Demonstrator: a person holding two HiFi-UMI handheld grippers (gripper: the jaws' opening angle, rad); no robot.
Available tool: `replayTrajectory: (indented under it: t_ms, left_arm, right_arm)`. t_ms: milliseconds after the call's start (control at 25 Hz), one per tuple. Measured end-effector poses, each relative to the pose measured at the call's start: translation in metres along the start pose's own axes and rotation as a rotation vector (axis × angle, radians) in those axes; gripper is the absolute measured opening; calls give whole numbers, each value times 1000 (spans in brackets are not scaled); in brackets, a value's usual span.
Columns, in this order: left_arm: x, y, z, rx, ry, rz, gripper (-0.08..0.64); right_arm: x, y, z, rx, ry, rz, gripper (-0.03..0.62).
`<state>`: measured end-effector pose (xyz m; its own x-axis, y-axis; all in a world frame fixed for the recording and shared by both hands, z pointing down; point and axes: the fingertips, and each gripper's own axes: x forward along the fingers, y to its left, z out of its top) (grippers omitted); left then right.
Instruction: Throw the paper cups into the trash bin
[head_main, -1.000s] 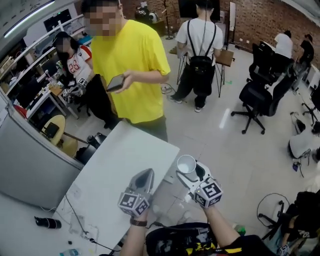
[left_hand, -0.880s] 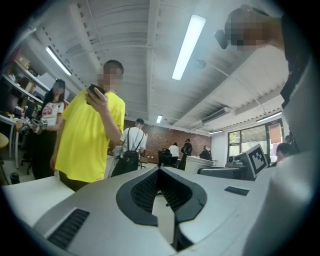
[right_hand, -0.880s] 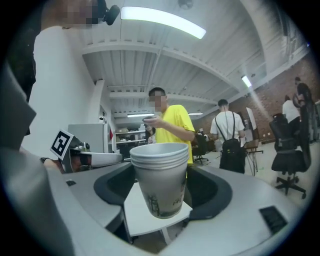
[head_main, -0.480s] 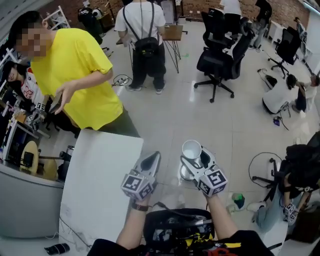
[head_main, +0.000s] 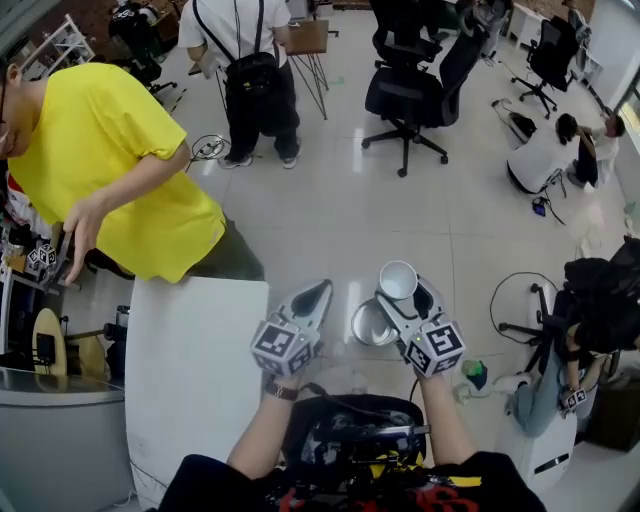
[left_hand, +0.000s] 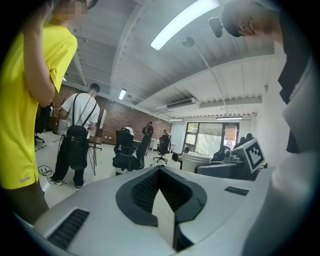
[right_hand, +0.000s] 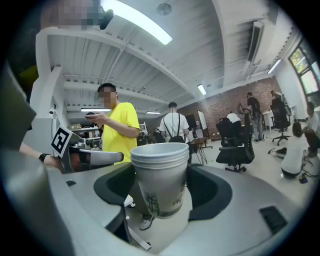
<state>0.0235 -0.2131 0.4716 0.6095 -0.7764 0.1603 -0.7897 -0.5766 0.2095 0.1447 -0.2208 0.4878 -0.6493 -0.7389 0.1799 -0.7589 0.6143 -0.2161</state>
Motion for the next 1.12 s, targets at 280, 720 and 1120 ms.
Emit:
replayTrajectory:
  t_ms: [280, 720, 1120]
  left_arm:
    - [31, 50, -14, -26, 49, -26, 2]
    - [76, 65, -93, -94, 206, -10, 2]
    - [117, 65, -223, -207, 327, 14, 2]
  right_arm:
    - [26, -42, -15, 28, 54, -98, 334]
    - [53, -99, -130, 119, 246, -102, 334]
    - [58, -143, -293, 263, 417, -102, 334]
